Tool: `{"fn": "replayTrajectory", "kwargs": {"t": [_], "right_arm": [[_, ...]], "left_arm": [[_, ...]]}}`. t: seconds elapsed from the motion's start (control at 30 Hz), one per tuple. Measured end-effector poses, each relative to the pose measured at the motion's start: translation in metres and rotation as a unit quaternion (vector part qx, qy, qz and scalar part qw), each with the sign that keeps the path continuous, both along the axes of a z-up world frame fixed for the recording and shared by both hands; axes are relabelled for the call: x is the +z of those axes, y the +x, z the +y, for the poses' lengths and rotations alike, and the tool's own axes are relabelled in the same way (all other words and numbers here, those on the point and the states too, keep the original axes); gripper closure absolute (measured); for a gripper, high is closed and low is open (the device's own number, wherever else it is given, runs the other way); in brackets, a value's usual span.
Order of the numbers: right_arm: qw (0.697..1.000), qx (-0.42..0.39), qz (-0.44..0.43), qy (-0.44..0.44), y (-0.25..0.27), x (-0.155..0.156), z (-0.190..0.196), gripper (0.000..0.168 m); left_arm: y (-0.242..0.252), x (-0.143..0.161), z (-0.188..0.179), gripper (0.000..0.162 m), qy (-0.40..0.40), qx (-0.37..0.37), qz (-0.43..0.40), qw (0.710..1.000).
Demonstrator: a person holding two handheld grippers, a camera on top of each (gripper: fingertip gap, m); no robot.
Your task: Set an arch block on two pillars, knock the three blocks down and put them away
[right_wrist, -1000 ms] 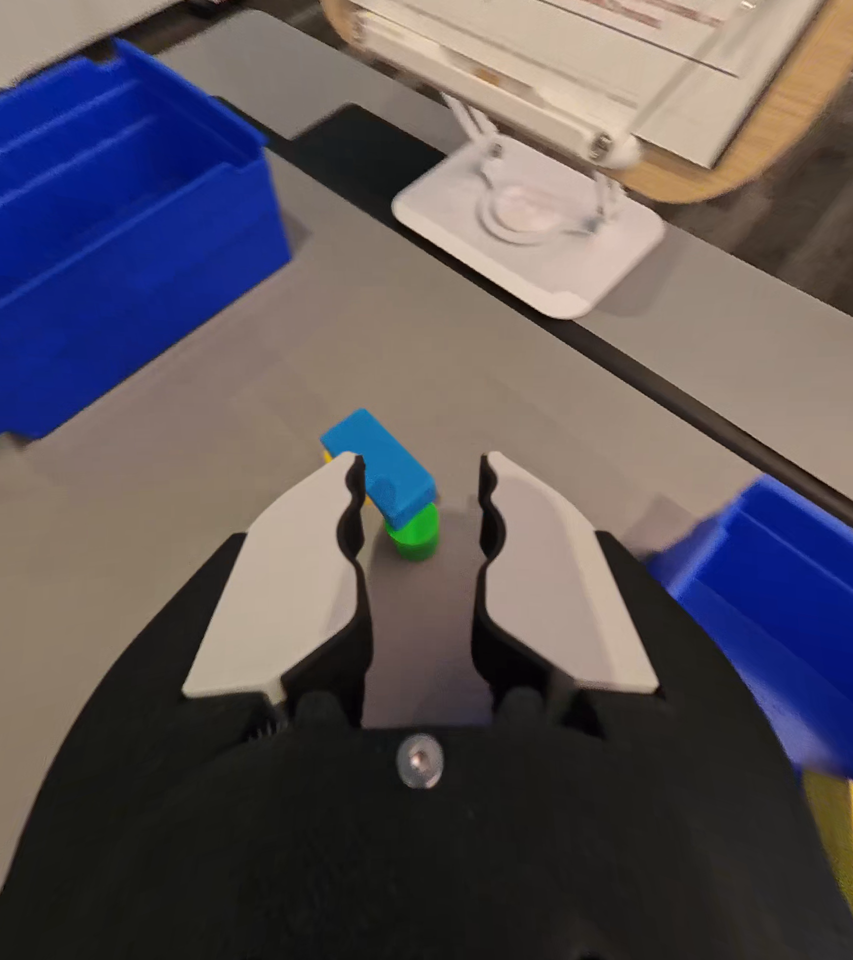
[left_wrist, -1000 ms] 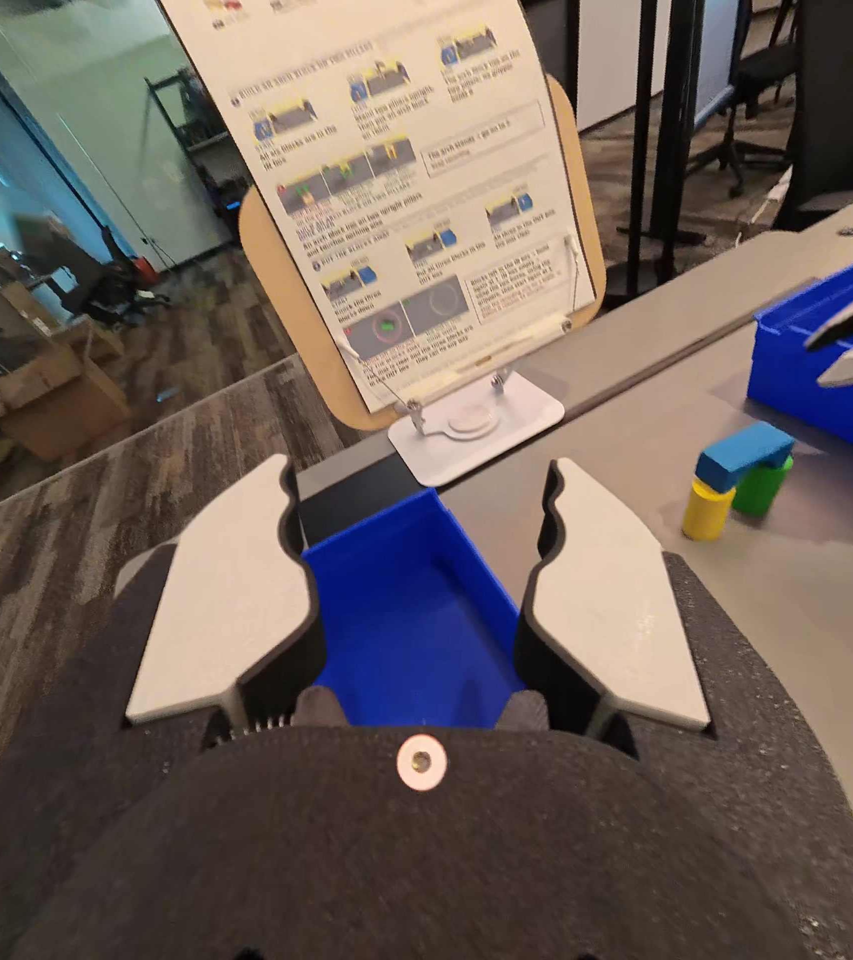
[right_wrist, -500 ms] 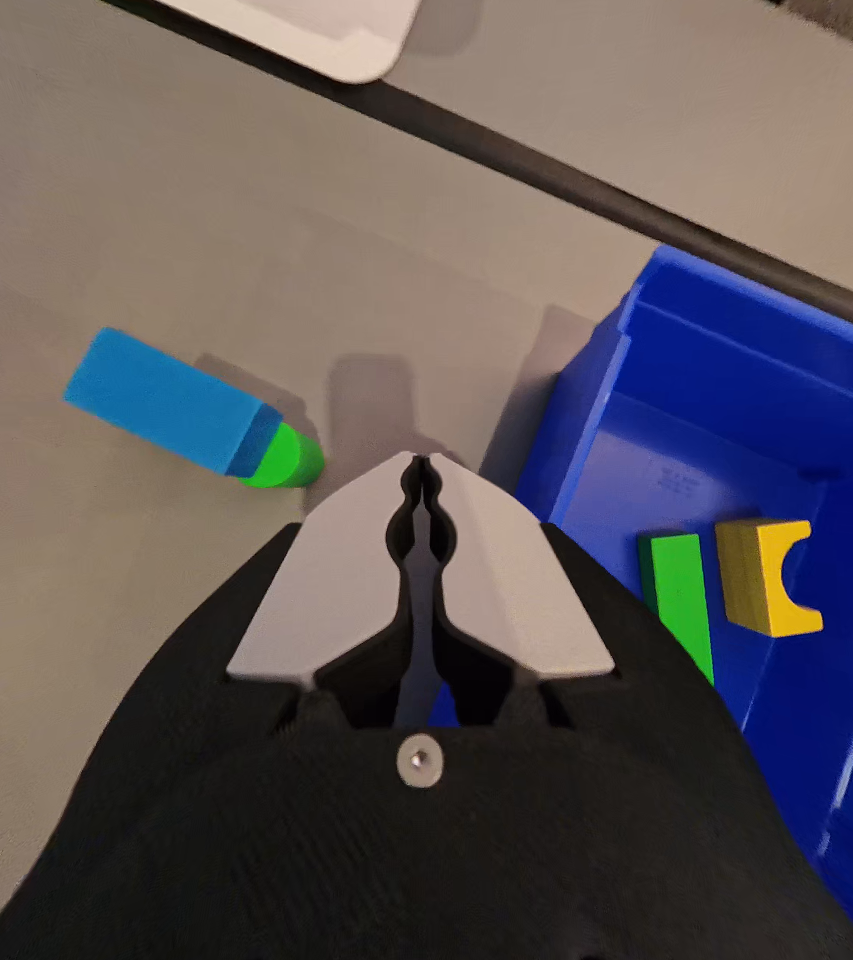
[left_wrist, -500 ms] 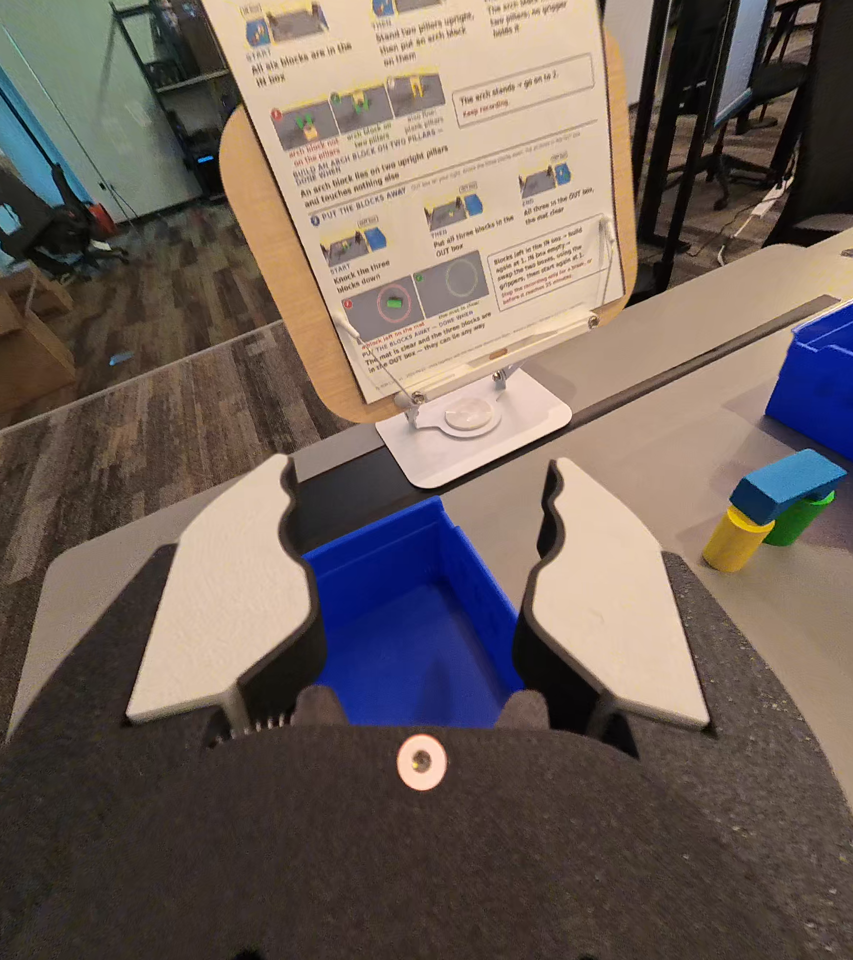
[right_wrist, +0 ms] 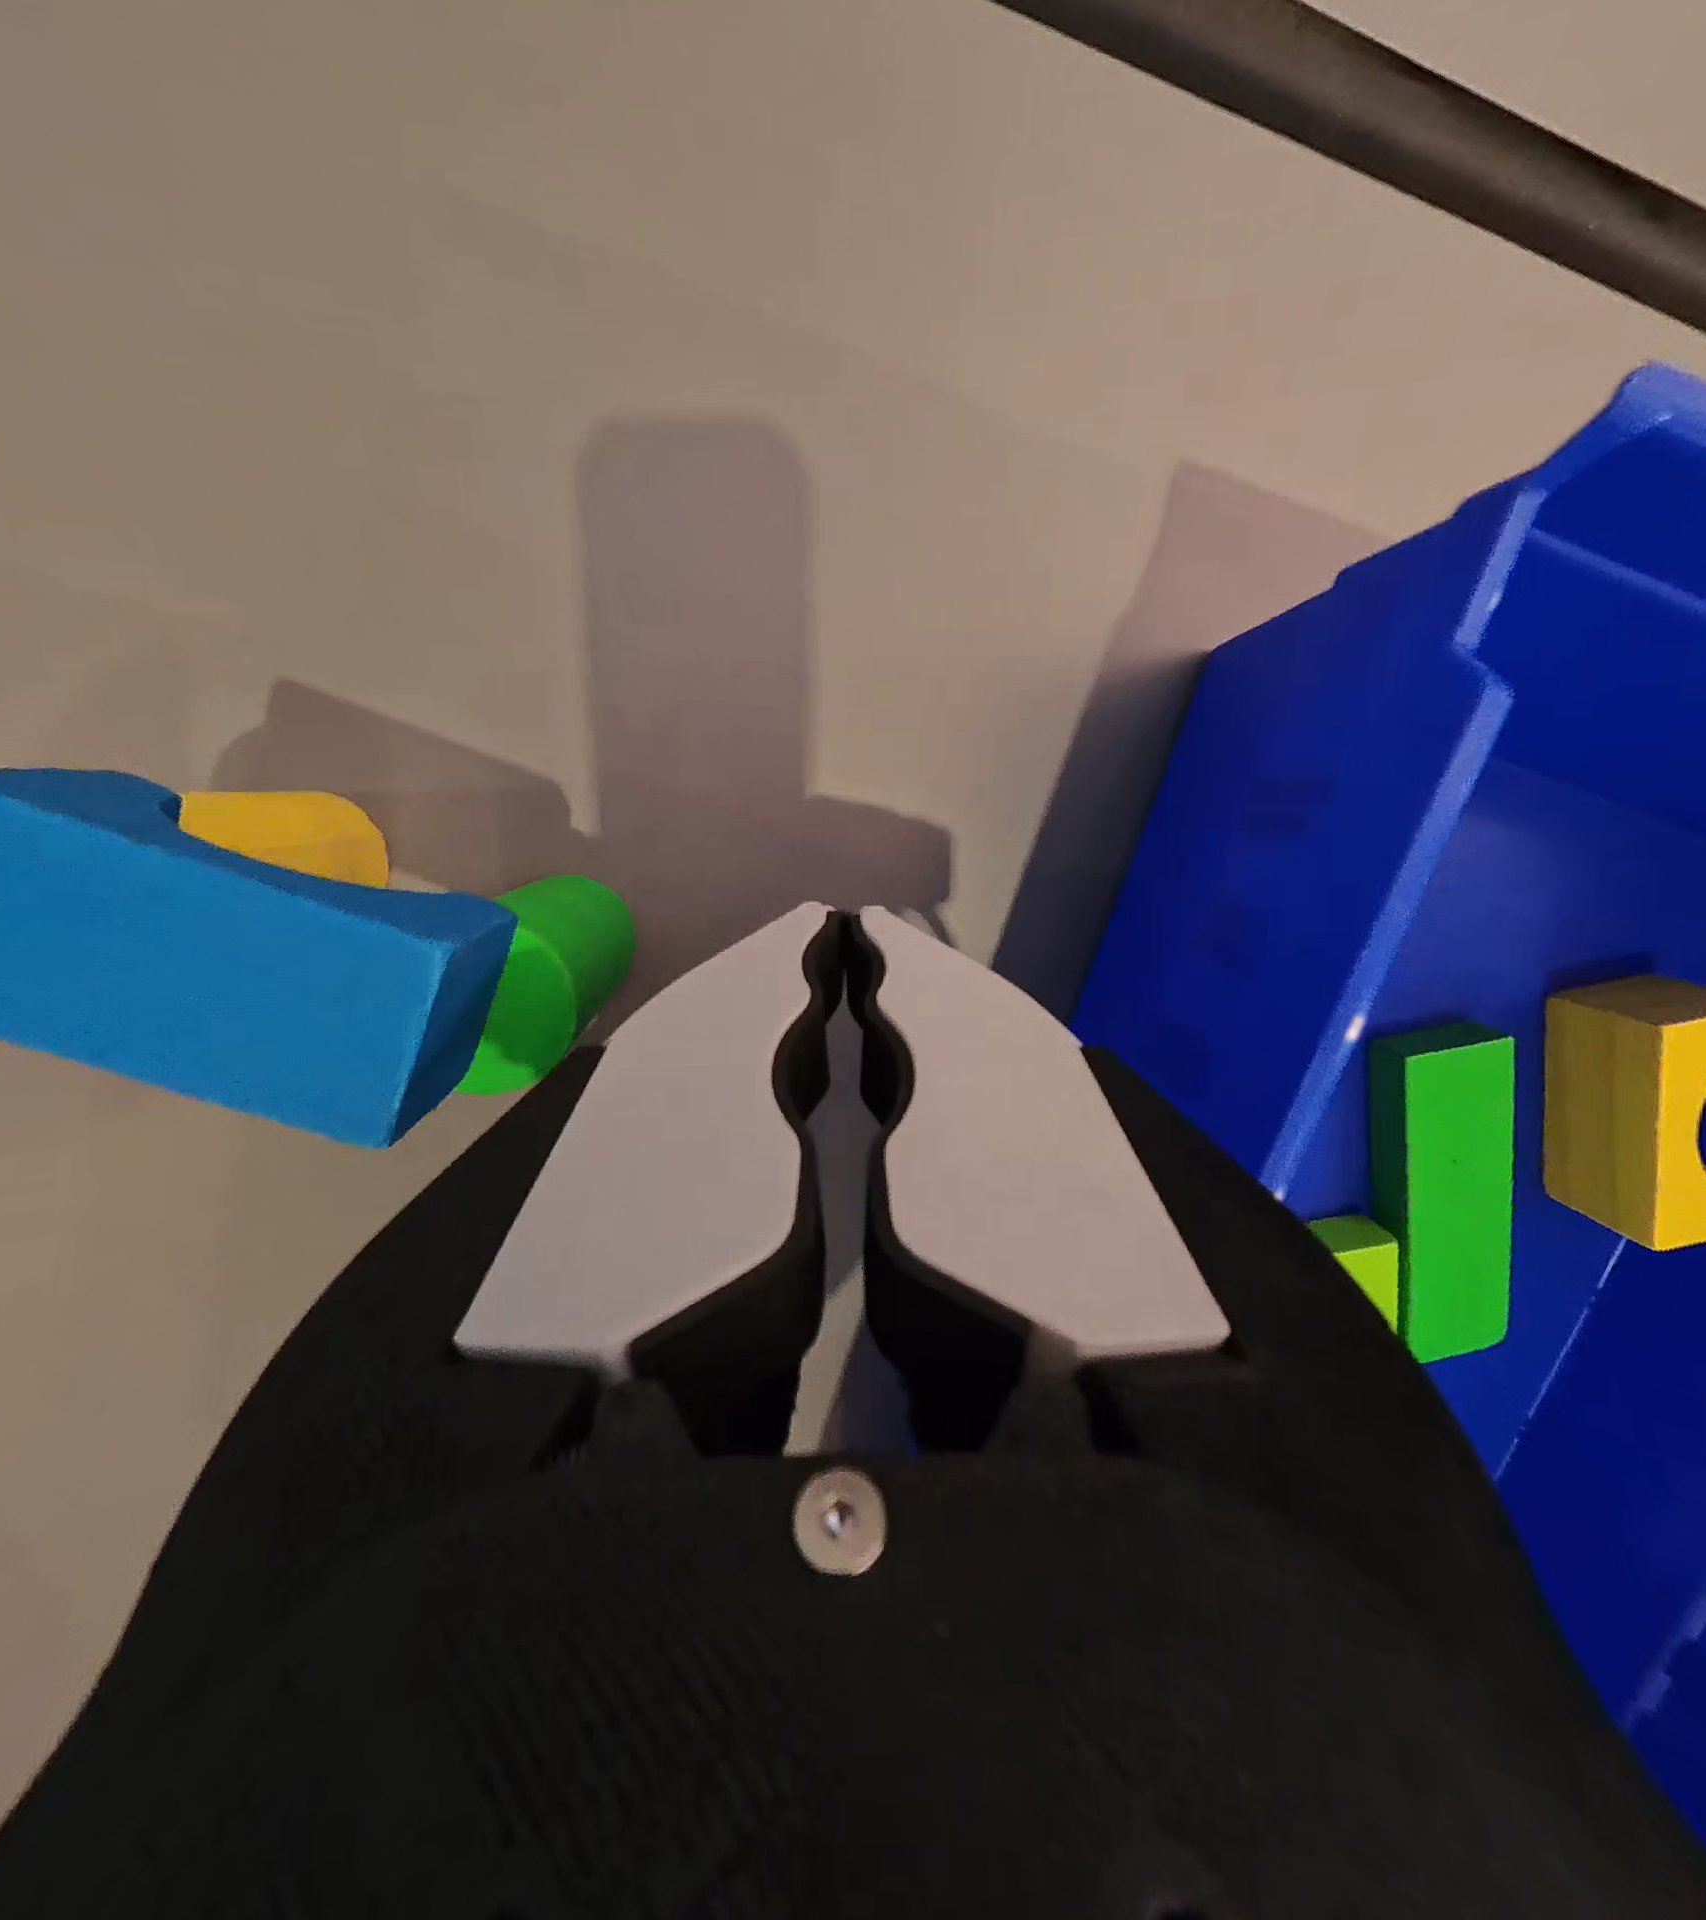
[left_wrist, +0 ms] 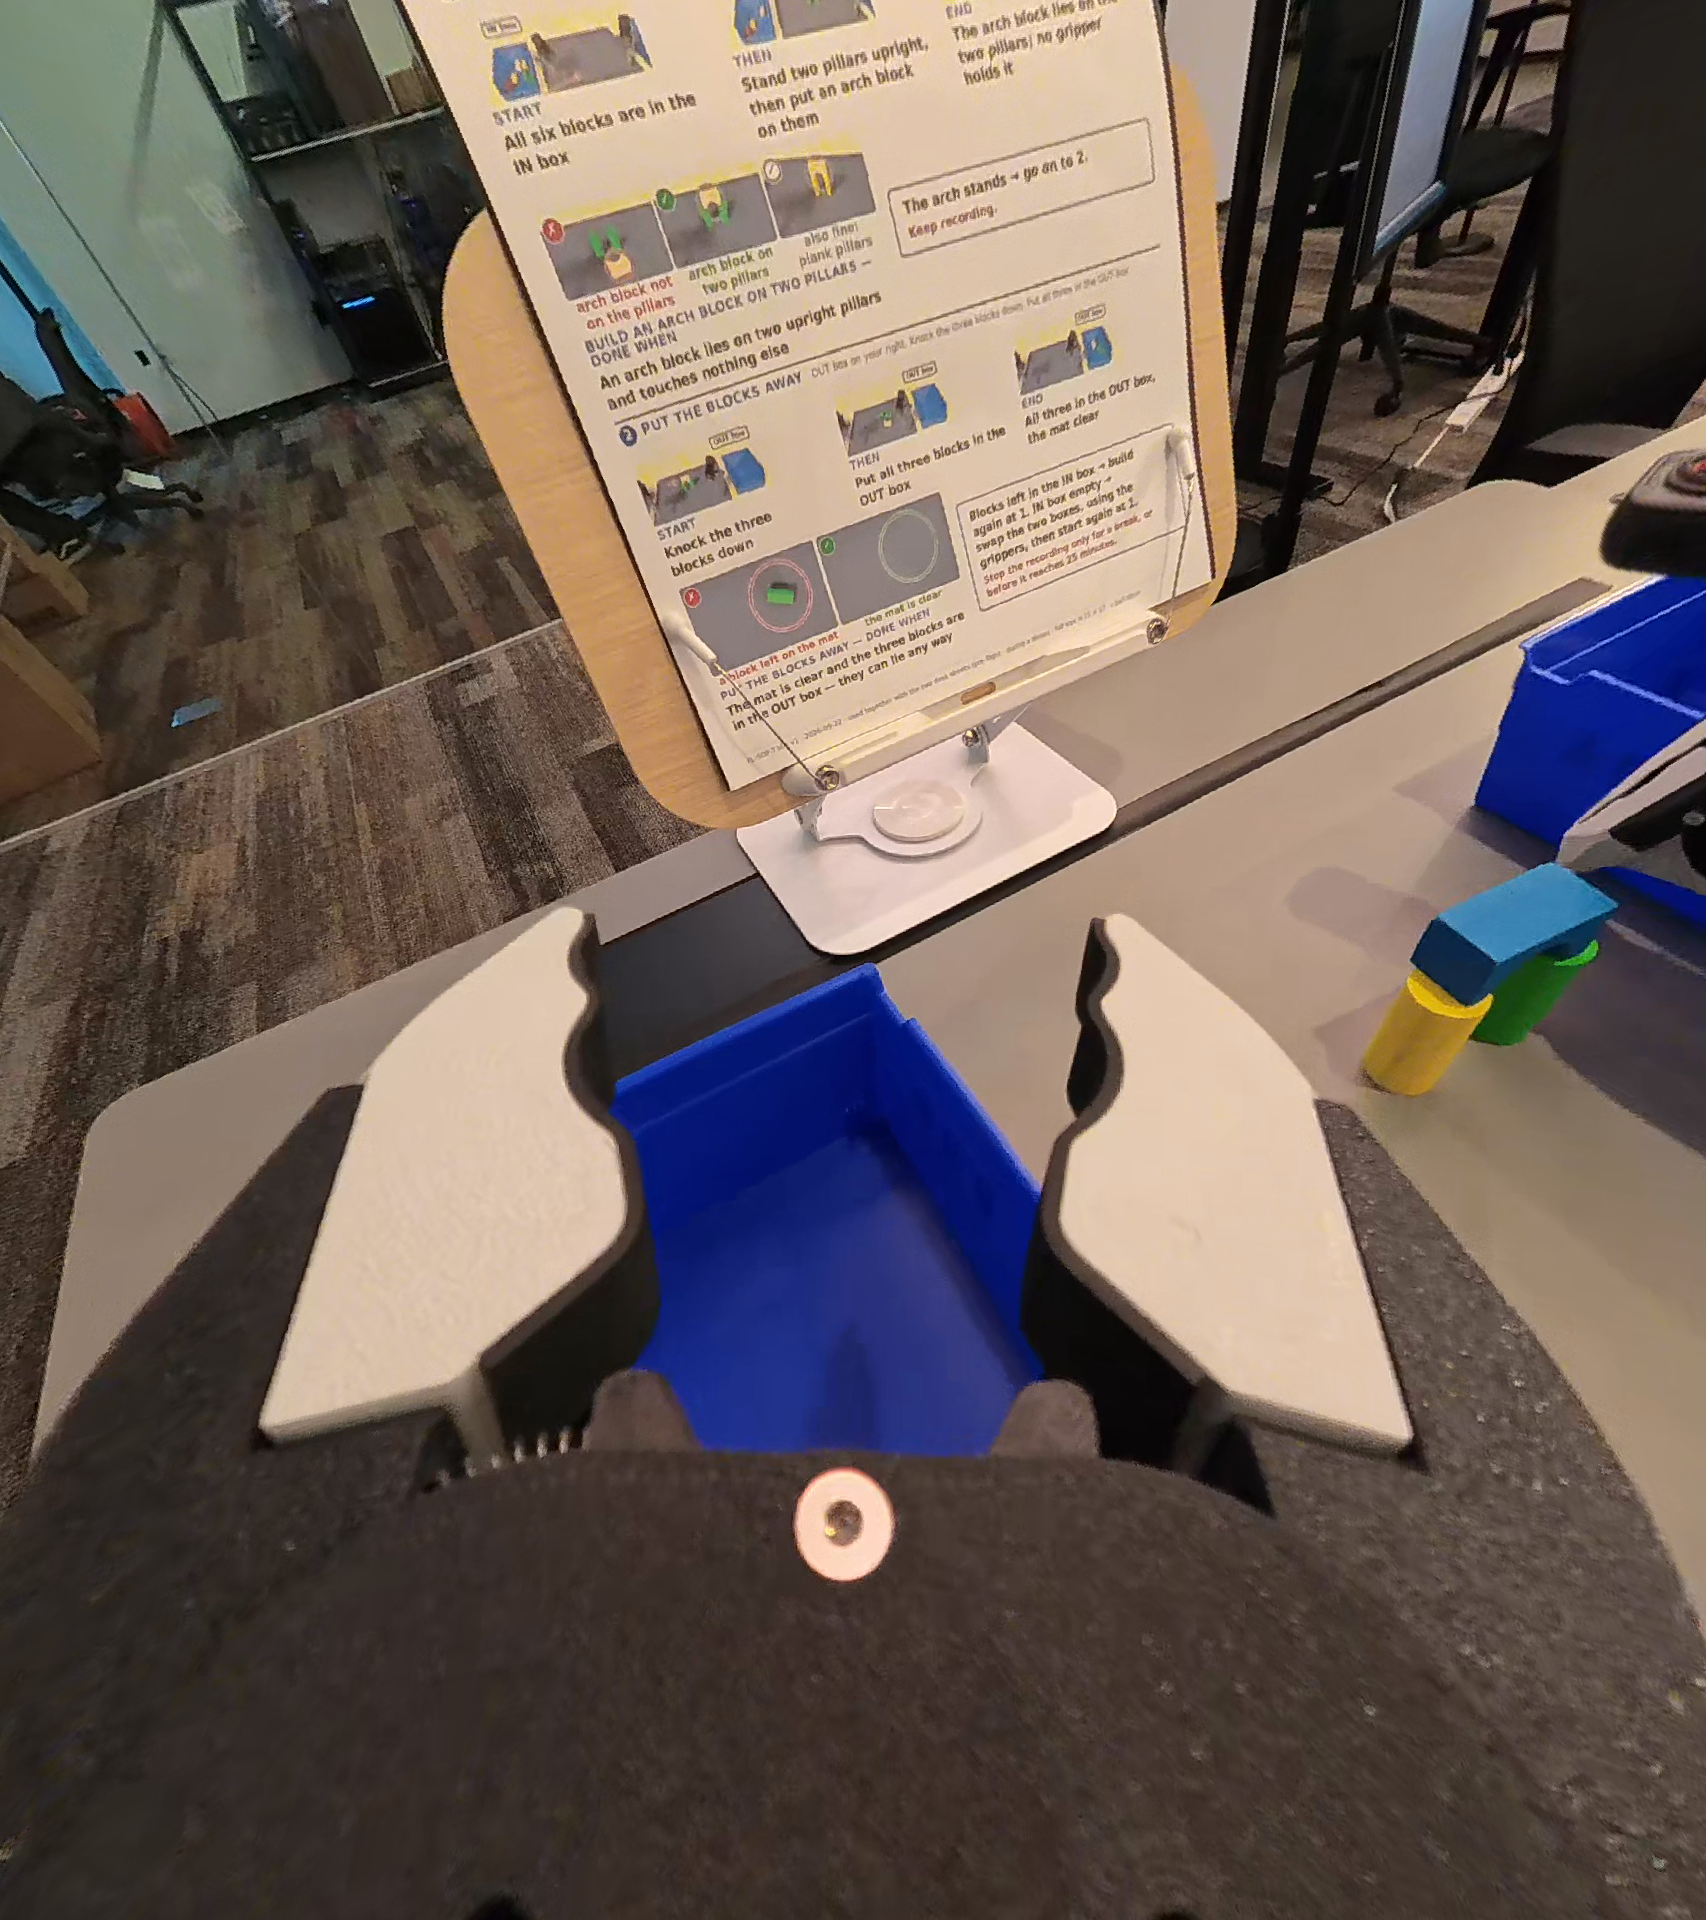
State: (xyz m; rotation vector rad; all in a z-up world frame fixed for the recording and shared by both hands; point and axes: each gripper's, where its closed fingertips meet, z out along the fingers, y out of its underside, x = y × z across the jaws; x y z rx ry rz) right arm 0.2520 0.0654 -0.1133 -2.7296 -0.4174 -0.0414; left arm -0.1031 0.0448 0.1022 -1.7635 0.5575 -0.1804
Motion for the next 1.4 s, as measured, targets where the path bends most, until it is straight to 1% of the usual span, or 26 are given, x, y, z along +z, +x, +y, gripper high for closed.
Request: {"fn": "replayTrajectory", "kwargs": {"t": [0.1,0.2,0.3,0.4,0.5,0.57,0.67,0.73,0.77,0.8,0.87,0.9,0.93,1.0,1.07,1.13,1.2,1.23,1.27,1.33,1.4], "right_arm": [[1.000,-0.002,0.003,-0.014,0.000,-0.004,-0.003,0.167],[0.999,0.001,0.016,-0.035,-0.006,-0.011,-0.006,0.167],[0.996,0.044,0.055,-0.048,-0.040,-0.013,-0.009,0.167],[0.986,0.131,0.102,-0.032,-0.106,0.003,-0.014,0.168],[0.977,0.197,0.075,-0.013,-0.151,0.019,-0.019,0.167],[0.973,0.225,0.057,0.022,-0.168,0.036,-0.018,0.167],[0.960,0.256,0.078,0.079,-0.185,0.067,-0.021,0.167],[0.953,0.271,0.082,0.107,-0.182,0.080,-0.032,0.167],[0.950,0.277,0.083,0.114,-0.177,0.081,-0.042,0.167],[0.950,0.276,0.082,0.119,-0.169,0.079,-0.052,0.151],[0.958,0.255,0.064,0.114,-0.141,0.062,-0.075,0.134],[0.964,0.238,0.049,0.111,-0.124,0.050,-0.085,0.120],[0.969,0.222,0.038,0.101,-0.107,0.037,-0.096,0.110],[0.979,0.193,0.014,0.070,-0.077,0.010,-0.116,0.096],[0.982,0.184,0.006,0.045,-0.061,-0.011,-0.130,0.091],[0.983,0.182,0.016,0.022,-0.058,-0.027,-0.138,0.091],[0.985,0.174,-0.012,-0.010,-0.045,-0.041,-0.145,0.090],[0.985,0.171,-0.028,-0.024,-0.039,-0.047,-0.147,0.095],[0.985,0.168,-0.026,-0.031,-0.037,-0.049,-0.150,0.095],[0.986,0.162,0.019,-0.031,-0.043,-0.045,-0.155,0.095],[0.985,0.159,0.063,-0.015,-0.047,-0.033,-0.158,0.095]], "left_arm": [[-0.002,-0.003,0.000,0.075,-0.008,0.000,0.003,1.000],[-0.003,0.001,-0.001,0.075,-0.006,-0.003,-0.009,1.000],[-0.006,0.002,-0.001,0.075,-0.004,-0.001,-0.010,1.000],[-0.009,0.001,0.000,0.075,-0.008,0.003,-0.009,1.000],[-0.012,-0.001,0.001,0.075,-0.012,0.005,-0.014,1.000],[-0.014,-0.002,0.000,0.075,-0.017,0.005,-0.015,1.000],[-0.017,0.000,-0.001,0.075,-0.016,0.007,-0.016,1.000],[-0.018,0.002,-0.003,0.075,-0.016,0.004,-0.021,1.000],[-0.017,0.002,-0.005,0.075,-0.019,0.000,-0.022,1.000],[-0.016,0.002,-0.006,0.074,-0.022,-0.004,-0.022,1.000],[-0.014,0.002,-0.010,0.074,-0.025,-0.011,-0.019,0.999],[-0.013,0.003,-0.011,0.074,-0.026,-0.014,-0.019,0.999],[-0.010,0.003,-0.013,0.074,-0.028,-0.019,-0.020,0.999],[0.002,0.002,-0.021,0.074,-0.040,-0.048,-0.022,0.998],[0.027,-0.004,-0.035,0.074,-0.064,-0.109,-0.014,0.992],[0.056,-0.014,-0.052,0.074,-0.081,-0.175,0.008,0.981],[0.087,-0.026,-0.072,0.076,-0.091,-0.245,0.045,0.964],[0.102,-0.035,-0.085,0.078,-0.100,-0.281,0.067,0.952],[0.115,-0.047,-0.097,0.081,-0.114,-0.313,0.091,0.939],[0.139,-0.073,-0.120,0.083,-0.146,-0.363,0.142,0.909],[0.156,-0.099,-0.130,0.083,-0.162,-0.379,0.197,0.890]]}}
